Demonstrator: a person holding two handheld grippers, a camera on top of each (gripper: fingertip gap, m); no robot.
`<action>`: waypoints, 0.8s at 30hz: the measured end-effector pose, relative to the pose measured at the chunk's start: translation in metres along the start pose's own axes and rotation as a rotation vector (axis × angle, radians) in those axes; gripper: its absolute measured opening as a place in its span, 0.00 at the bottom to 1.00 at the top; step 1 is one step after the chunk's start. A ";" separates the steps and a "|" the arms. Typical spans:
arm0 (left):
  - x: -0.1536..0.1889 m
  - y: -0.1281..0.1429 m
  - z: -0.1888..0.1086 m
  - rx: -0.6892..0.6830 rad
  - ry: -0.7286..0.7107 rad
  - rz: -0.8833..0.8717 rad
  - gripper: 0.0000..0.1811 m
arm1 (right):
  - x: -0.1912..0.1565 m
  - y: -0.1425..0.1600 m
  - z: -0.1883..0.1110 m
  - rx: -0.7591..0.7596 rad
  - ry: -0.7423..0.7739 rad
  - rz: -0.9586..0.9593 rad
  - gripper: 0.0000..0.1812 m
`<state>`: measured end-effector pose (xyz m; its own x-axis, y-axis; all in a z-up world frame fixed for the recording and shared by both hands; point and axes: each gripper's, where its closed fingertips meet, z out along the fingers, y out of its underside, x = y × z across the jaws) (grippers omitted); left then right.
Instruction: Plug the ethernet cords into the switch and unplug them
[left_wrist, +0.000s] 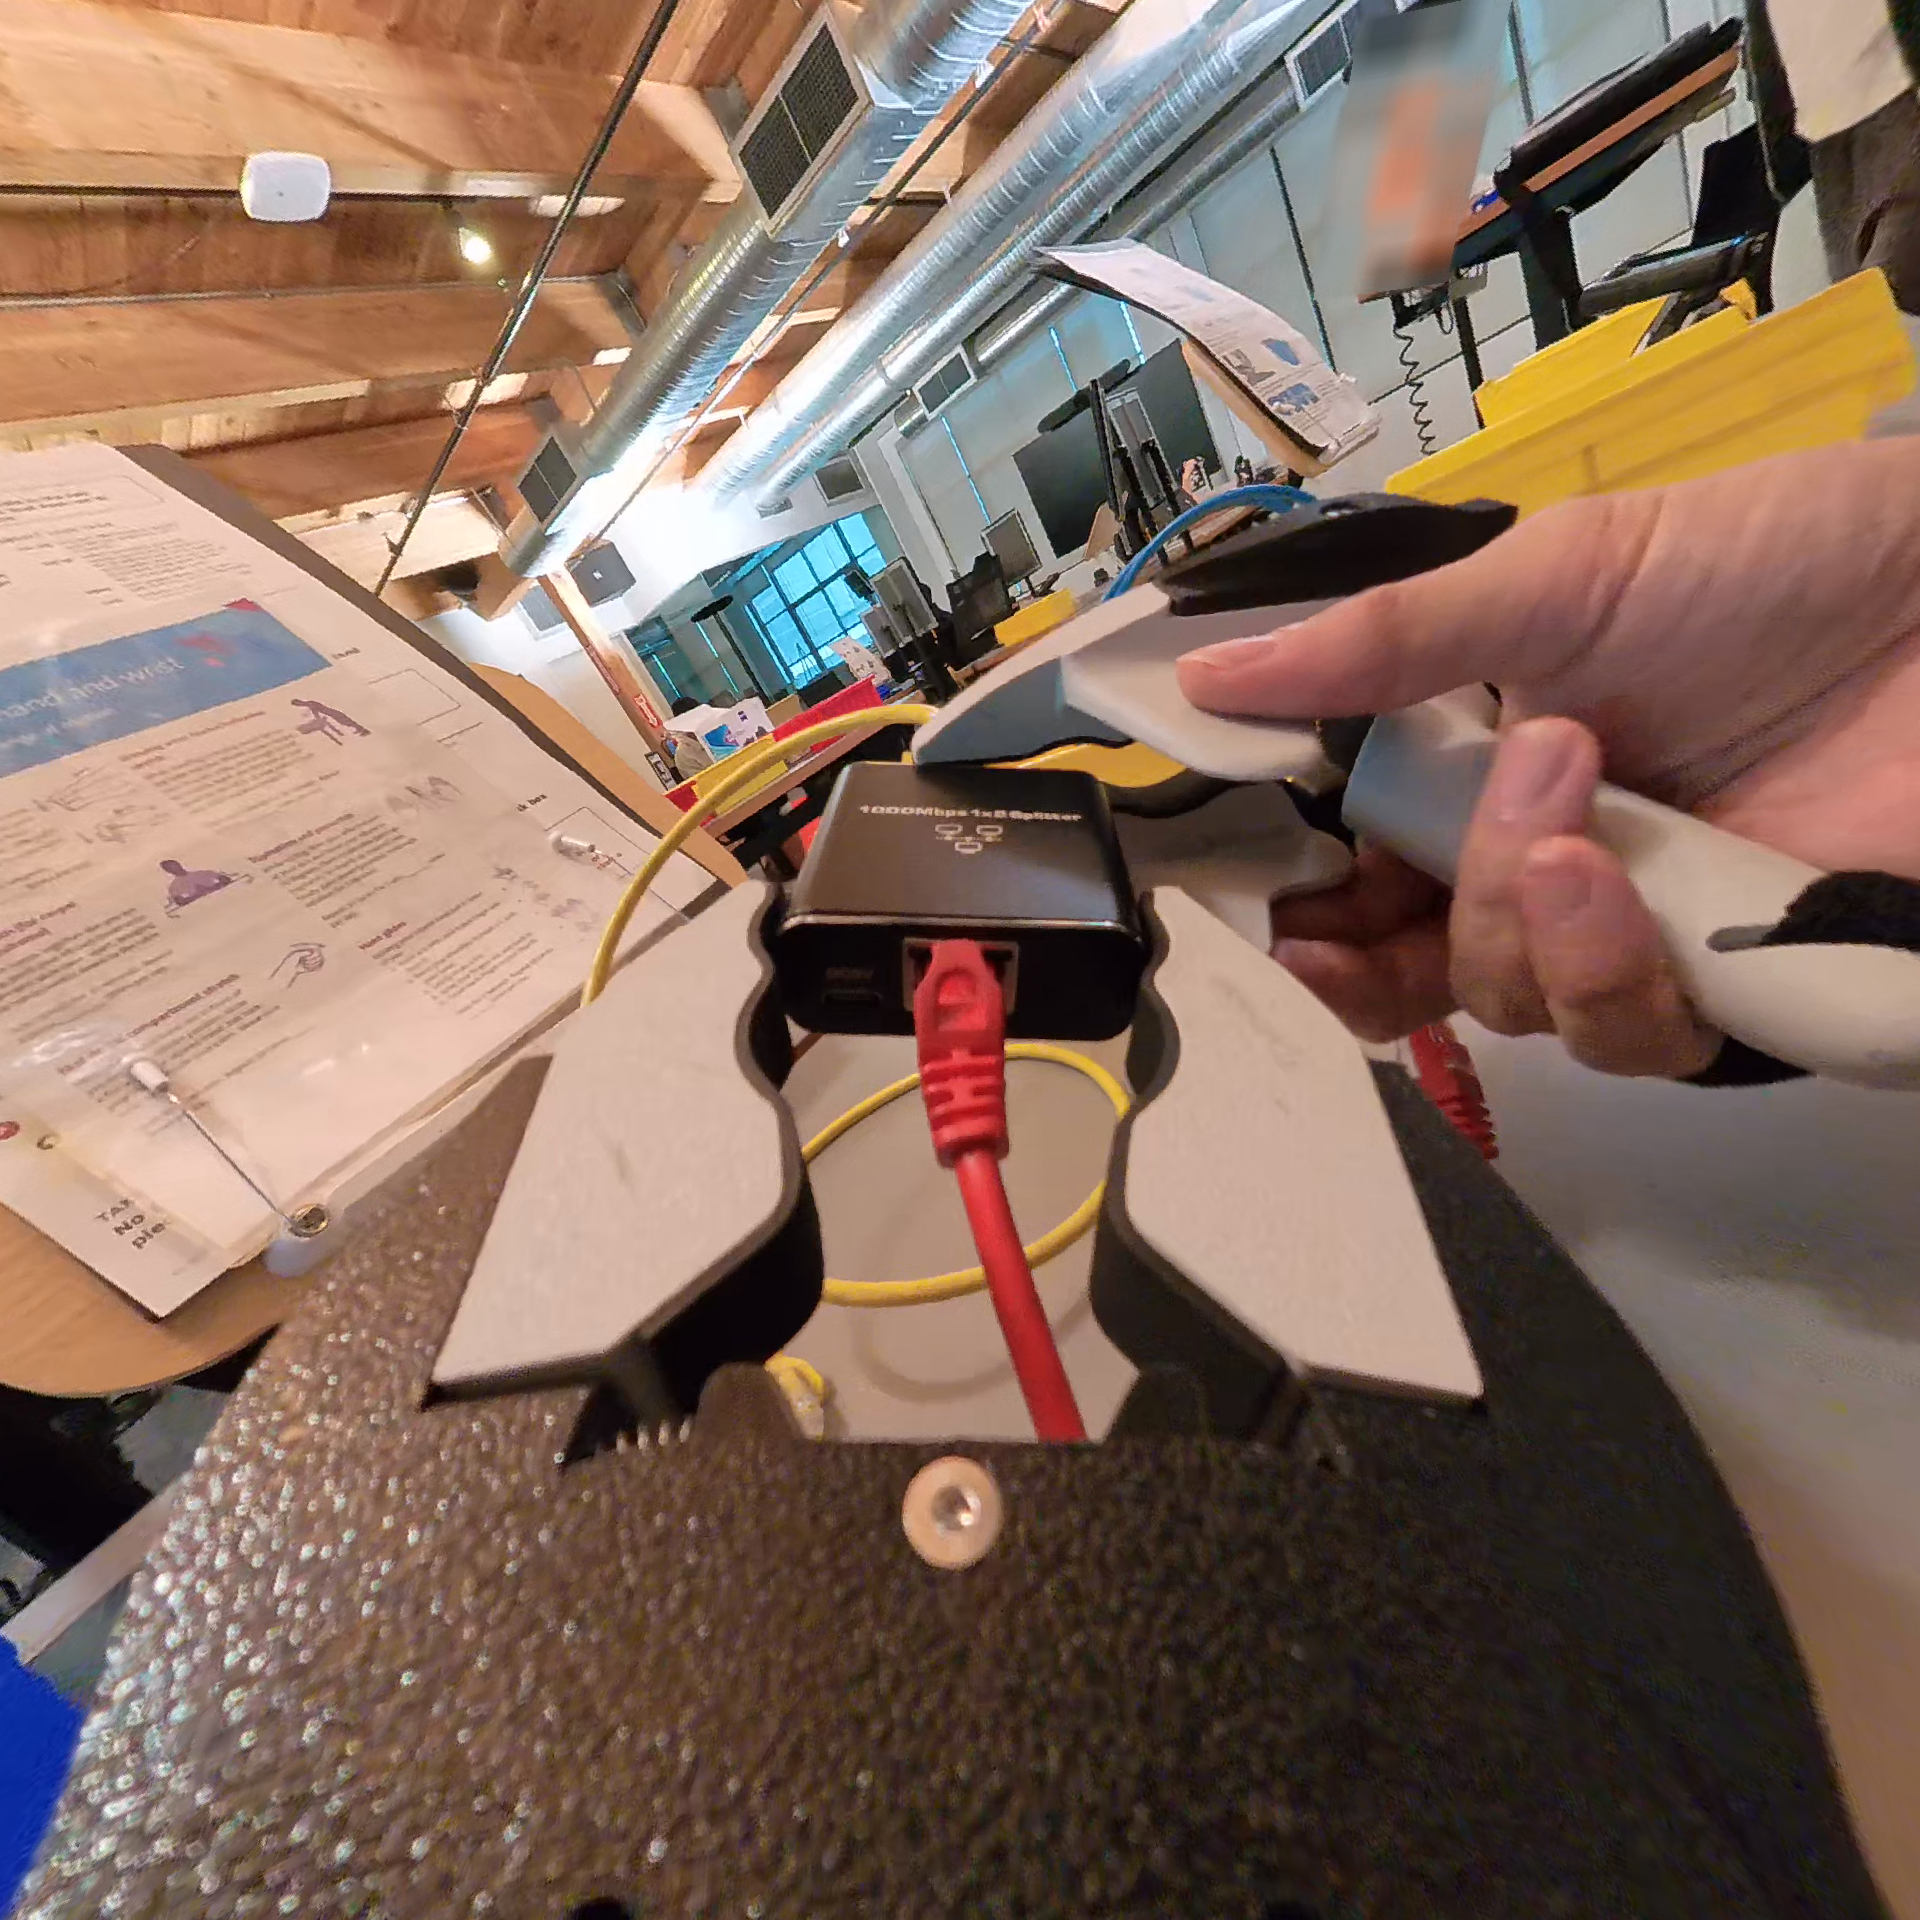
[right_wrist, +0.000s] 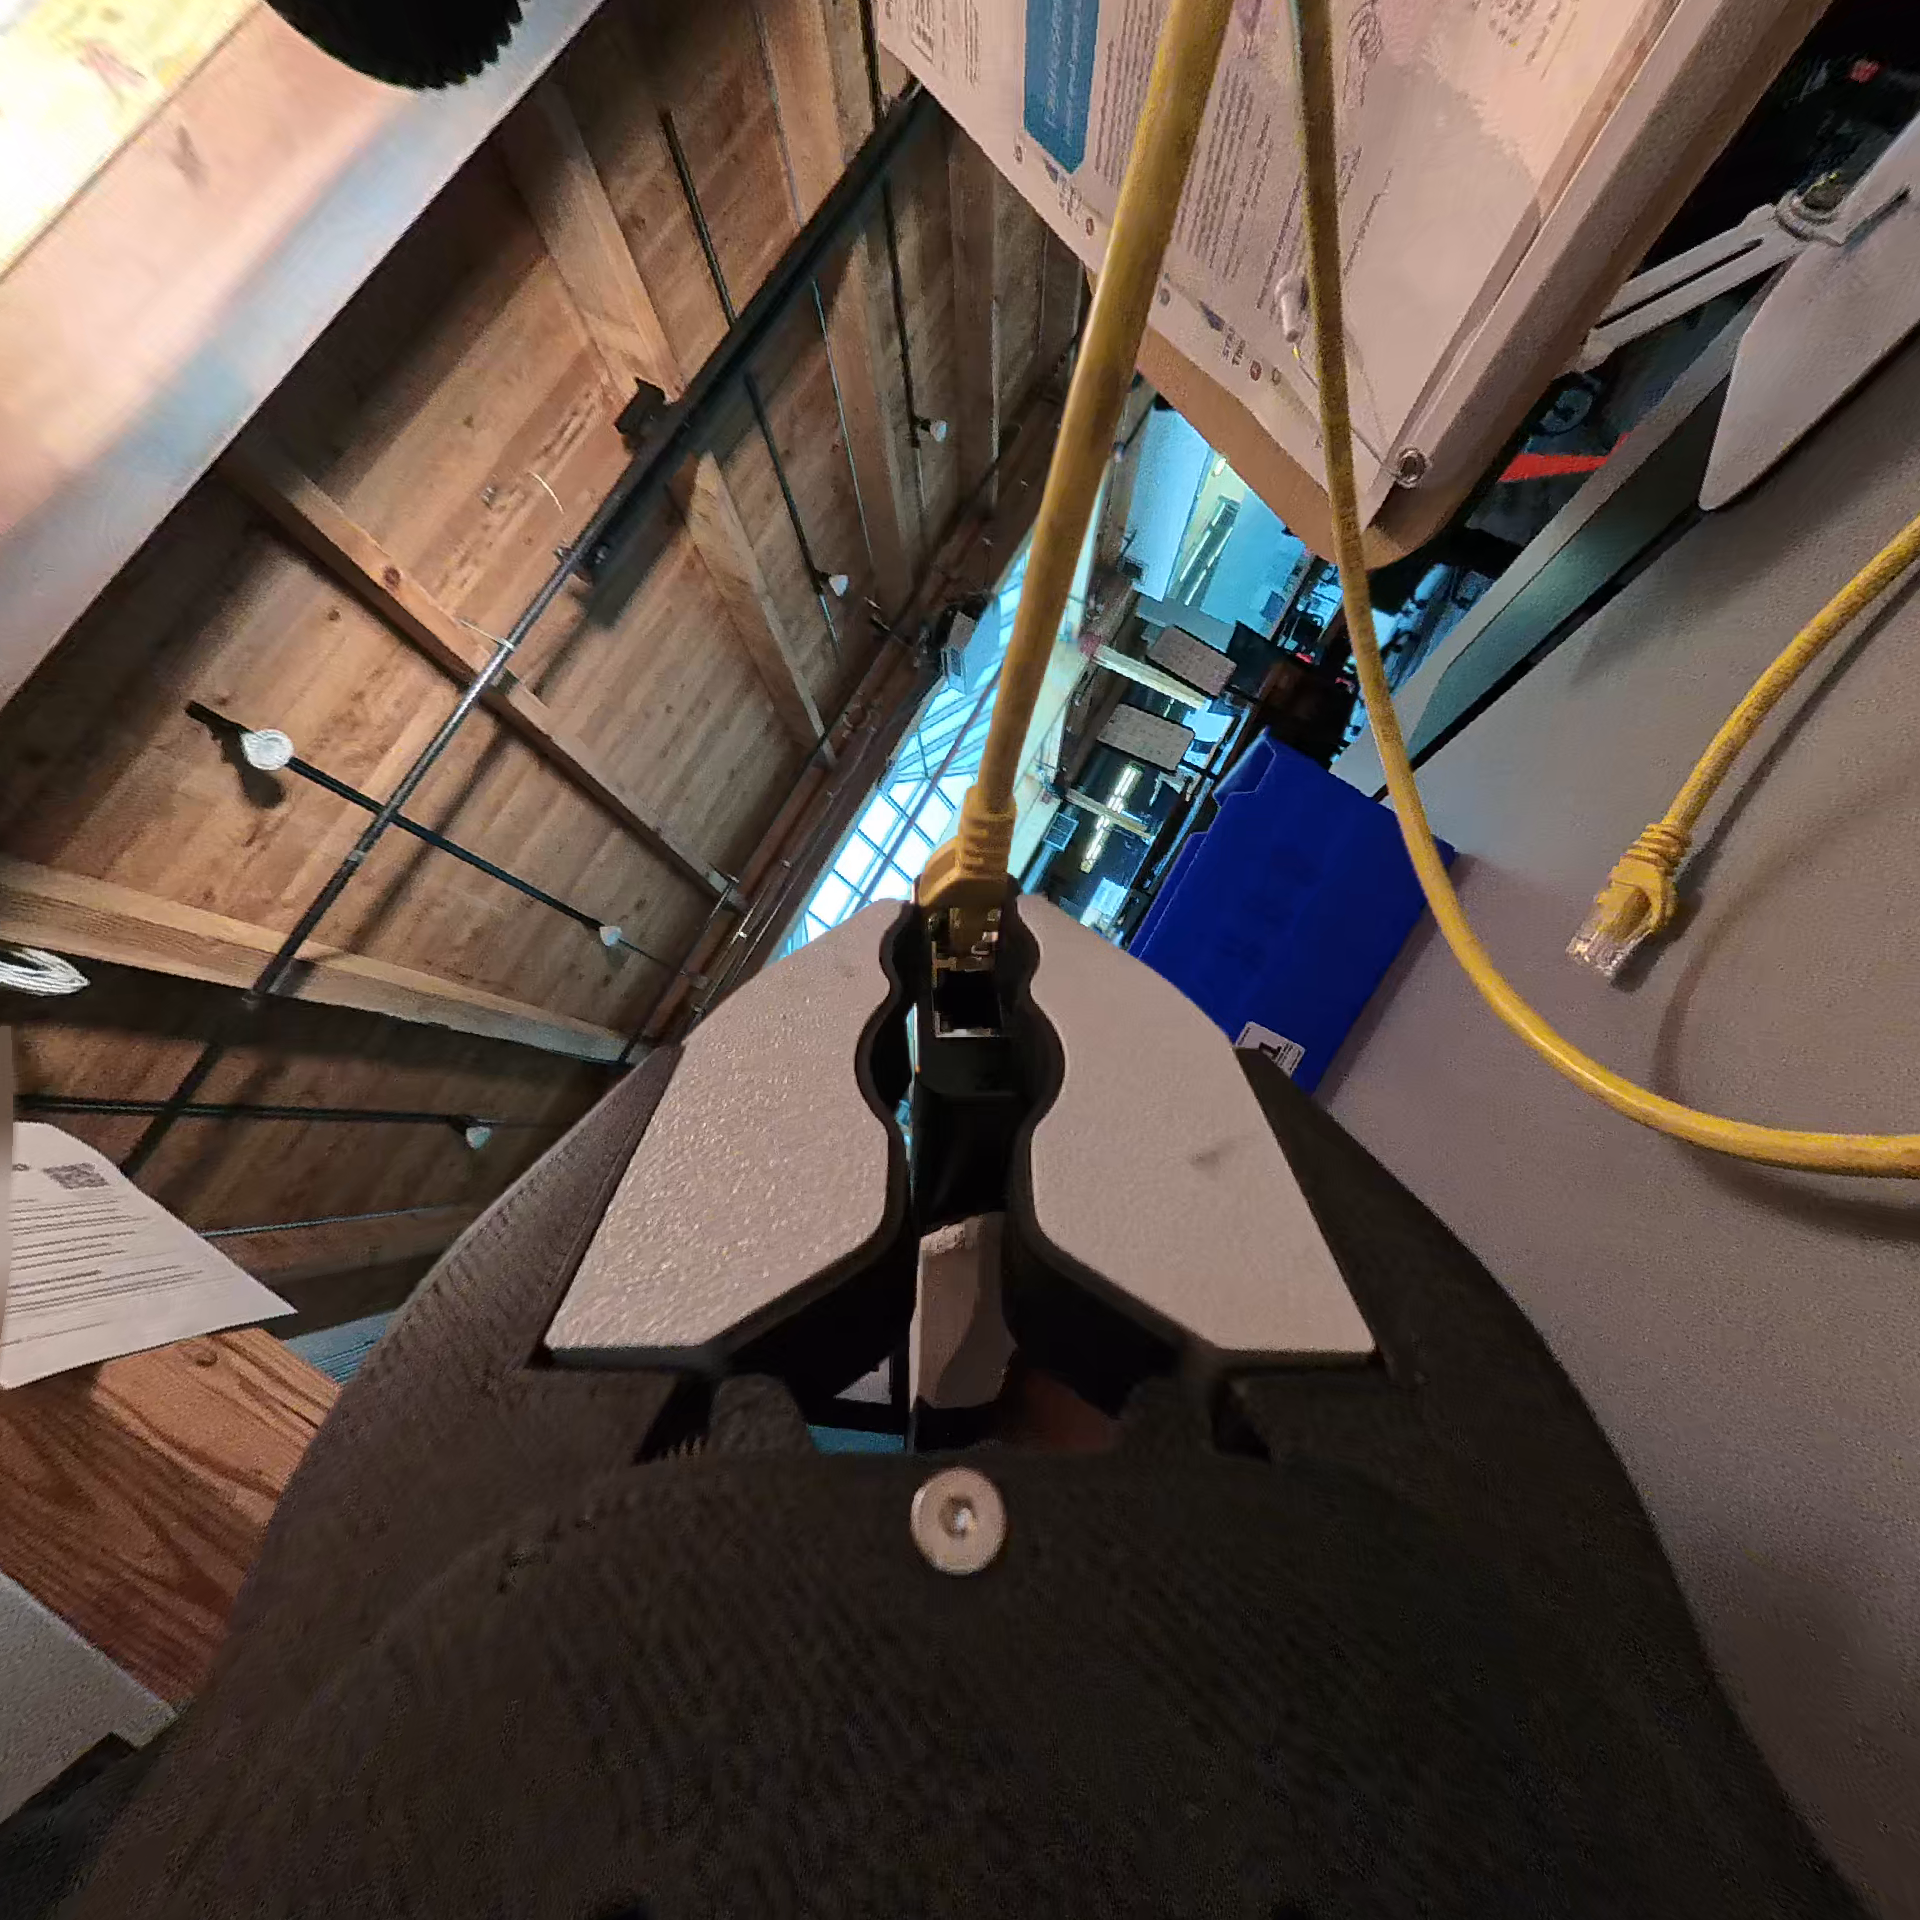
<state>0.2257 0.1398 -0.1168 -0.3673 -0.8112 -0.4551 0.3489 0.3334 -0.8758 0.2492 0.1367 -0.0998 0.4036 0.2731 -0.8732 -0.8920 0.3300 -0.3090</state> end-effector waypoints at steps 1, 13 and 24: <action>0.000 0.000 0.000 0.004 0.001 -0.007 0.35 | 0.000 0.000 0.000 0.006 -0.009 0.002 0.07; -0.001 0.003 0.003 -0.021 -0.012 -0.091 0.34 | 0.008 -0.005 0.001 0.203 -0.043 0.115 0.07; 0.002 0.001 0.003 0.005 -0.001 -0.099 0.35 | 0.006 -0.003 -0.002 0.185 -0.029 0.051 0.07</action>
<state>0.2284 0.1369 -0.1185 -0.3992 -0.8407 -0.3658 0.3151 0.2489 -0.9158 0.2541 0.1359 -0.1048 0.3672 0.3182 -0.8740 -0.8596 0.4751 -0.1882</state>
